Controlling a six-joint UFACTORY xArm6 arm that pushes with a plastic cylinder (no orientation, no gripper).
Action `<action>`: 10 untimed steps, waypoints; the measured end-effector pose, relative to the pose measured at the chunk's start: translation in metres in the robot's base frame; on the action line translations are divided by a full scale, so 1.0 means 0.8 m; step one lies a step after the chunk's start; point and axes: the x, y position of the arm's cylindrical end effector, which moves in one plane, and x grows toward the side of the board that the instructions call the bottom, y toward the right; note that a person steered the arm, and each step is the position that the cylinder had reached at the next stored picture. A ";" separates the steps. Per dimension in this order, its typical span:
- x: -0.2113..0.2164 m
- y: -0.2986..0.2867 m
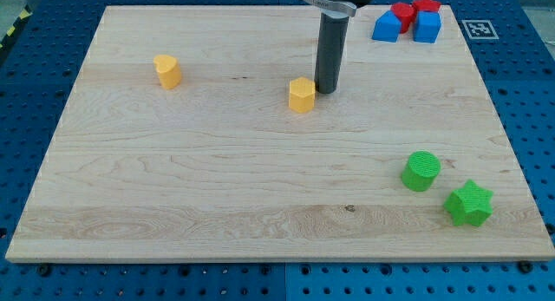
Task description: Slide the yellow hexagon closer to the yellow heart
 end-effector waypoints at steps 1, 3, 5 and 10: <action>0.001 0.000; 0.021 0.000; 0.024 0.000; 0.028 -0.003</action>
